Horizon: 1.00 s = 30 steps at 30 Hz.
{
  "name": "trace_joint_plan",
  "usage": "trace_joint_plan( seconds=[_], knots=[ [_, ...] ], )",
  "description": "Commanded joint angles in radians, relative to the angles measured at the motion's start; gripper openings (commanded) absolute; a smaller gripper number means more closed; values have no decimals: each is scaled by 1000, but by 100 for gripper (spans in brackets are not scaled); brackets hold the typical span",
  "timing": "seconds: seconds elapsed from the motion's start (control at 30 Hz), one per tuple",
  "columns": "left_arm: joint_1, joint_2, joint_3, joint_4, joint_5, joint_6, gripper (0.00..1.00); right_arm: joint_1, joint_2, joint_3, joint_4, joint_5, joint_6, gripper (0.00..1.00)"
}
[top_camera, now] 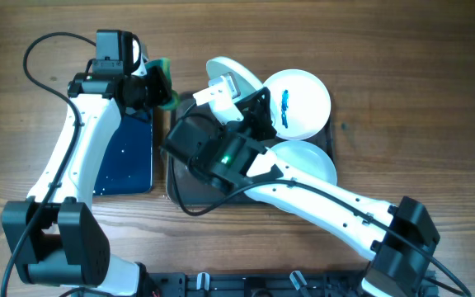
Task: Clean dirty plates on tray and stack at the side
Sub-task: 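Lift the sponge away left and raise the plate with the right gripper, then carry the plate right and set it on the table beside the tray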
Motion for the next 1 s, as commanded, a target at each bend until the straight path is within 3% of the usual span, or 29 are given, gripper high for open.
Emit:
trace_joint_plan(
  seconds=[0.0, 0.07, 0.2, 0.37, 0.6, 0.8, 0.97],
  knots=[
    [3, -8, 16, 7, -21, -26, 4, 3, -23, 16, 15, 126, -1, 4],
    [3, -8, 16, 7, -23, -28, 4, 0, -23, 16, 22, 43, -2, 4],
    [3, -8, 16, 12, -28, -30, 4, -69, -23, 14, -4, -423, 48, 4],
    [3, -8, 16, 34, -28, -59, 4, -278, -23, 14, 2, -1019, 75, 4],
    [2, -7, 16, 33, -28, -59, 4, -666, -87, 21, -9, -1611, 73, 4],
    [2, -7, 16, 33, -103, -54, 4, -1042, -119, 17, -87, -1674, 55, 4],
    [2, -7, 16, 32, -103, -55, 4, -1271, -112, -79, -60, -1550, 50, 4]
  ],
)
